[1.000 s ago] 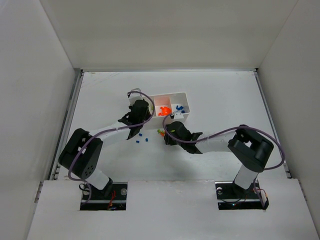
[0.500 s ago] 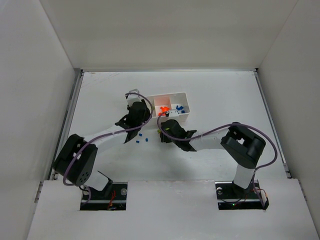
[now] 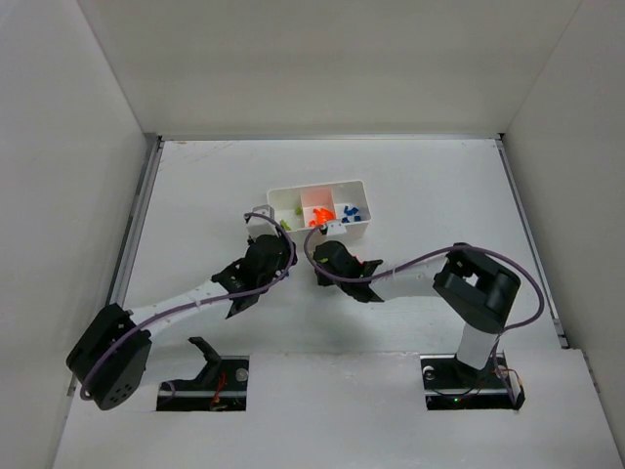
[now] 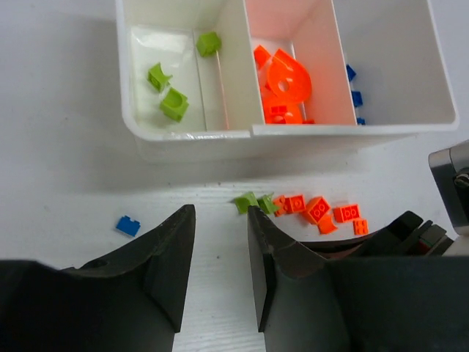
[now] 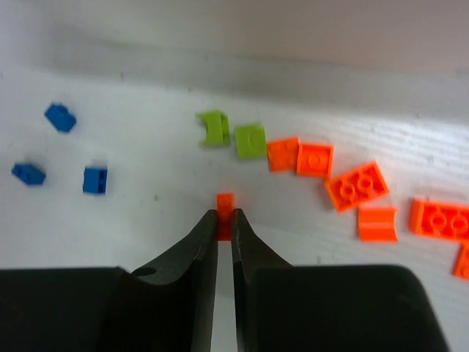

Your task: Sort the legos into containers by color

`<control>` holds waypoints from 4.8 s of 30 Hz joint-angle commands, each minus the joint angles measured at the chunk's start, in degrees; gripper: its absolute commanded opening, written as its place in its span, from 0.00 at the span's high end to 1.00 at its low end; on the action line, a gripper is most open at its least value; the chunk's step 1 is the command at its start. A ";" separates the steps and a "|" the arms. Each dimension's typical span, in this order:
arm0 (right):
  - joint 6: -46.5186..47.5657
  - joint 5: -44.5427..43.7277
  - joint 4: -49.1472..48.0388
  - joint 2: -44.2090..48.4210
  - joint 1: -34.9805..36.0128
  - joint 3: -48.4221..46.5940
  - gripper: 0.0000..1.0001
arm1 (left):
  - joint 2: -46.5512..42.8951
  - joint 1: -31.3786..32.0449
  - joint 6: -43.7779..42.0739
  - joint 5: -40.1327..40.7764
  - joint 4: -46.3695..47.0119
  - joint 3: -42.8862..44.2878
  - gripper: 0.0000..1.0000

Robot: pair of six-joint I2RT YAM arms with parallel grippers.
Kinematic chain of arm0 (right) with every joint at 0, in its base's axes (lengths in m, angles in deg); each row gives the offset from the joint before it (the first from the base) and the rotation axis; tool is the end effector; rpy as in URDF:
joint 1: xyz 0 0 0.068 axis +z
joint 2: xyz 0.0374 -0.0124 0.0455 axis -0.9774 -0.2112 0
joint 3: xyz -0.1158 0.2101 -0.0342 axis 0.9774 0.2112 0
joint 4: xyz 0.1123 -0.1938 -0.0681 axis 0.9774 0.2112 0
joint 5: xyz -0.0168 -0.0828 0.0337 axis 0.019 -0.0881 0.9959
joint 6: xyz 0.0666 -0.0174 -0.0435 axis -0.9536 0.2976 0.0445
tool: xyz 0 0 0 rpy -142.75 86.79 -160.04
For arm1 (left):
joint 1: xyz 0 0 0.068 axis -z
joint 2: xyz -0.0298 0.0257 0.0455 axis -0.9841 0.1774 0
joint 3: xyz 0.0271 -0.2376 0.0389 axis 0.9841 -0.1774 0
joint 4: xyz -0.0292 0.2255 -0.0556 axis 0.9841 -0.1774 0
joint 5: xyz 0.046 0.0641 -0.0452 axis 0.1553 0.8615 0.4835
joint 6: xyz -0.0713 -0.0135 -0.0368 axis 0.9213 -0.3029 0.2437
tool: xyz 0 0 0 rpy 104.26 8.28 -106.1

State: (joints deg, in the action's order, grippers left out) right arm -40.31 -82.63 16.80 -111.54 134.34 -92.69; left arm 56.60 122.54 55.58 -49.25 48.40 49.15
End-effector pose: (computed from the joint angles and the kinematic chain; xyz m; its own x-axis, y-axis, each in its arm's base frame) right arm 0.2195 0.2838 0.1154 -0.6415 -0.0351 -0.7663 -0.3089 0.9262 0.2162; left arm 0.2136 -0.1577 0.1953 -0.3950 -0.3313 -0.8569 0.1313 0.9028 -0.4096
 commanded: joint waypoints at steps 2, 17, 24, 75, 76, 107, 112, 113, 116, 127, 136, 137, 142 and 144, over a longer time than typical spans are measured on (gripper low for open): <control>-1.11 -1.56 4.01 6.81 2.39 3.65 0.85 | 1.69 3.07 2.61 1.97 0.50 0.07 0.67; 8.73 -0.25 4.99 15.54 -7.26 -5.30 0.85 | 12.86 6.06 1.99 4.60 6.47 4.82 0.67; 10.13 3.36 3.75 5.44 -10.78 -16.20 0.83 | 16.29 8.08 3.31 5.04 7.26 4.82 0.68; 0.48 -0.59 -1.61 26.16 -5.96 14.46 0.61 | 8.04 4.57 -2.75 4.96 -1.26 11.41 0.87; 0.29 -0.59 -1.61 25.81 -5.69 14.72 0.61 | 8.03 3.43 -3.27 4.61 -1.17 12.20 0.87; -1.38 -8.06 7.36 8.24 -7.45 6.12 0.54 | 16.13 -6.08 -4.60 2.05 2.43 16.00 0.67; -1.11 -9.29 7.36 7.44 -7.80 5.15 0.54 | 10.33 -2.47 -4.16 2.32 2.96 9.58 0.67; -0.77 -9.29 7.36 7.18 -7.80 4.97 0.54 | 9.36 -1.86 -3.81 2.32 2.78 8.35 0.67; -0.76 -9.29 7.09 6.56 -8.50 4.88 0.54 | 7.33 -0.01 -1.70 1.79 2.43 5.36 0.67; -0.59 -10.60 8.32 13.14 -8.59 6.29 0.77 | 8.64 7.11 4.10 0.29 2.60 2.53 0.66; 3.28 -7.28 8.59 20.10 -8.33 -0.37 0.77 | 13.30 9.40 4.72 0.47 5.51 5.17 0.66; 3.98 -6.40 7.80 19.14 -8.41 -1.96 0.77 | 13.48 9.57 4.72 1.08 5.77 5.26 0.66; 6.27 -1.04 4.11 11.85 -10.70 -10.31 0.77 | 15.41 10.28 6.47 4.51 6.47 5.00 0.66; 6.27 1.16 3.41 8.86 -11.49 -13.03 0.76 | 16.03 10.45 7.96 4.43 6.74 4.82 0.66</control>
State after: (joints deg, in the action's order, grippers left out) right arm -35.78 -85.69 23.75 -99.56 124.26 -101.41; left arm 72.03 132.58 61.07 -46.89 52.75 52.21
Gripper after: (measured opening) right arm 0.327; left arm 0.338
